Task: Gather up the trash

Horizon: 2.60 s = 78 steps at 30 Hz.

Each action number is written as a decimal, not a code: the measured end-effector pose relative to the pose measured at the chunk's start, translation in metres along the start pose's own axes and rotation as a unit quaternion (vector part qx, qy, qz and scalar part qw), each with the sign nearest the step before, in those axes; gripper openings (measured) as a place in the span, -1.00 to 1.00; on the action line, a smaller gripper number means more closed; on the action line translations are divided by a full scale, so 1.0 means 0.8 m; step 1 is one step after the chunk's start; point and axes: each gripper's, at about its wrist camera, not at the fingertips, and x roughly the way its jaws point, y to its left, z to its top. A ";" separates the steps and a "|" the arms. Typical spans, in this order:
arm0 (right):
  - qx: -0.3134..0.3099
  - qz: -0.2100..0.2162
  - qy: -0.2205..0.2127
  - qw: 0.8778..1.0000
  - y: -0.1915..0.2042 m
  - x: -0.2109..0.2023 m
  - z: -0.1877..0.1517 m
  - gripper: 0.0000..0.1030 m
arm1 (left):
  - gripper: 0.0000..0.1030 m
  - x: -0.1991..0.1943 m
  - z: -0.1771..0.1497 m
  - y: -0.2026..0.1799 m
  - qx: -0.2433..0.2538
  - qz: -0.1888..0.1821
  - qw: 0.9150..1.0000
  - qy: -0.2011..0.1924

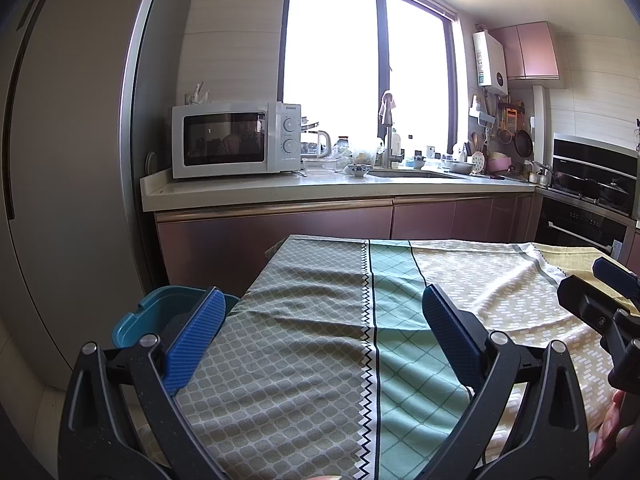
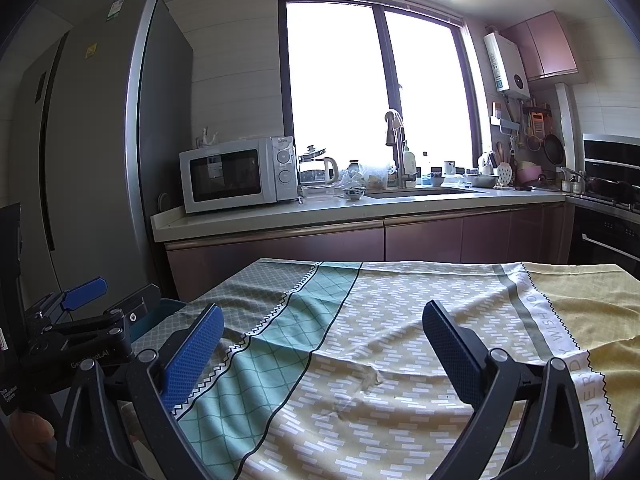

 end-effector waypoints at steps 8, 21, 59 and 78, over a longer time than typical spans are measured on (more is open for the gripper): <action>0.001 -0.002 0.001 1.000 0.000 -0.002 -0.001 0.87 | 0.89 -0.001 0.000 -0.001 0.000 0.000 1.000 0.001; 0.003 -0.004 0.003 1.000 0.003 -0.001 -0.004 0.87 | 0.89 0.002 -0.004 -0.003 0.002 -0.002 1.000 0.003; 0.007 -0.007 0.005 1.000 0.008 -0.001 -0.008 0.87 | 0.89 0.007 -0.013 -0.014 0.004 -0.003 1.000 0.006; 0.008 -0.008 0.005 1.000 0.006 0.000 -0.009 0.87 | 0.89 0.010 -0.013 -0.017 0.005 -0.005 1.000 0.008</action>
